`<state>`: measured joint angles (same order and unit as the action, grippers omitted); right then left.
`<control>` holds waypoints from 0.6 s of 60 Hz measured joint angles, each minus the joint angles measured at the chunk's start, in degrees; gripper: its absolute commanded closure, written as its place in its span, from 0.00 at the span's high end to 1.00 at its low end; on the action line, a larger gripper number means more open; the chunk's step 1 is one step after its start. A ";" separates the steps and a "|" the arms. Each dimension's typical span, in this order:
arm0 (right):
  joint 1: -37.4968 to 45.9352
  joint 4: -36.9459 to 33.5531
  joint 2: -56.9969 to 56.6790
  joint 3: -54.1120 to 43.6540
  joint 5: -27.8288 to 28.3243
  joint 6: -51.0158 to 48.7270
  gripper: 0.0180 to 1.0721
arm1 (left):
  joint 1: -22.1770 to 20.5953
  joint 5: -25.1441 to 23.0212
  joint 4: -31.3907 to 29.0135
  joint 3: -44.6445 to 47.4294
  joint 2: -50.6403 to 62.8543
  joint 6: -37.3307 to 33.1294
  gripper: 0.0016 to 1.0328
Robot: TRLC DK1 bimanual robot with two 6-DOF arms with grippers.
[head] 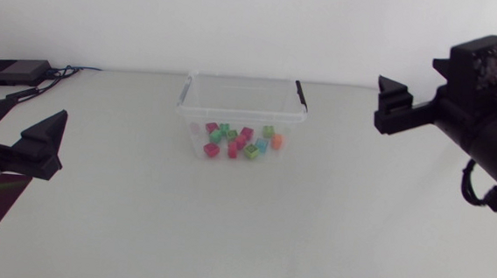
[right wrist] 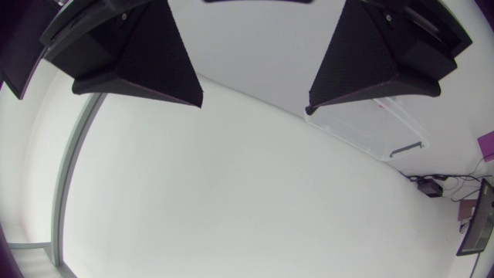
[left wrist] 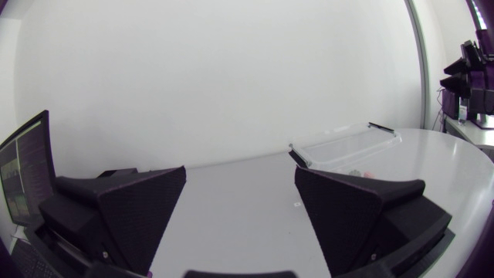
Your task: Pick up the duplo bricks and place them in the container
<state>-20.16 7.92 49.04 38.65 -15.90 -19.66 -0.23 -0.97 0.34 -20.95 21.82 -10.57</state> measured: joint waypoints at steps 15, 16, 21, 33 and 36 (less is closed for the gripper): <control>5.99 -3.82 -16.33 -8.76 -0.46 -1.57 0.95 | 1.01 0.00 0.02 3.91 -6.05 -0.22 0.95; 6.29 -4.15 -17.40 -9.22 -0.46 -1.62 0.95 | 1.09 0.00 0.00 4.15 -6.49 -0.20 0.95; 7.58 -4.72 -21.40 -11.52 0.11 -1.53 0.95 | 1.18 0.00 0.00 5.42 -8.24 -0.17 0.95; 10.43 -5.49 -27.80 -17.62 3.78 1.40 0.95 | 1.18 0.00 0.00 8.87 -11.39 0.68 0.95; 11.08 -5.64 -29.33 -19.17 4.52 2.45 0.95 | 1.18 0.02 -0.04 9.79 -12.07 1.40 0.95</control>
<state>-9.08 2.28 19.70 19.49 -11.38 -17.21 0.95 -0.95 0.30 -11.16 9.76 -9.17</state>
